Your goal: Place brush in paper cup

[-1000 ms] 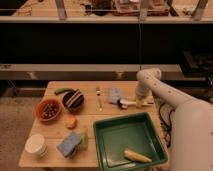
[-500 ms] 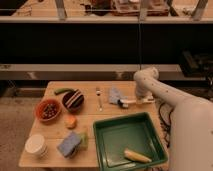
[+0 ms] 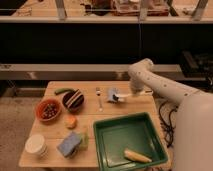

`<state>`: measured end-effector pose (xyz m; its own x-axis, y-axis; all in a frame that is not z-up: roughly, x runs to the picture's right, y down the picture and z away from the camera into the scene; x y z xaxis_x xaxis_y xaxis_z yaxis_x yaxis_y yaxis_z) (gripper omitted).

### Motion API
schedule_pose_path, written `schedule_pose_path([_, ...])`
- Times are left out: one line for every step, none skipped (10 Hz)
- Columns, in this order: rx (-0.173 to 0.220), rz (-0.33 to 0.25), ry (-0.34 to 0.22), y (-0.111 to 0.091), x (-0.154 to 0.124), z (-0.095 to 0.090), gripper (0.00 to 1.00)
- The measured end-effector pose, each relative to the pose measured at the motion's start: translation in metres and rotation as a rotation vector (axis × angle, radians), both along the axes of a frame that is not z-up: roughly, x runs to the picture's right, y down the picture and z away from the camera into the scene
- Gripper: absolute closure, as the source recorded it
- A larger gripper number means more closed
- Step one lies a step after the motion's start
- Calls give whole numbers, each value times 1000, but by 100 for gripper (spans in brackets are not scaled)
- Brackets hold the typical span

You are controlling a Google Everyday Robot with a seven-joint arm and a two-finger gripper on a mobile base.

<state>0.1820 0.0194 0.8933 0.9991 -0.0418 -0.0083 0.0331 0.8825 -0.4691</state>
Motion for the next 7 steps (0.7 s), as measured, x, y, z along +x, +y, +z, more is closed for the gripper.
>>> schedule_pose_path([17,-33,-35,-11,-24,-14,89])
schedule_pose_path([29,-65,-63,-17,-44,-22,89])
schedule_pose_path([35,-85,-80,-20,-56,-27,89])
schedule_pose_path([38,-114,-104,-22,-72,-31,89])
schedule_pose_path([39,-147,-132,-22,-90,-37,89])
schedule_pose_path([44,-170,-156,-22,-104,-43,89])
schedule_pose_path([55,-207,-192,-23,-122,-55,89])
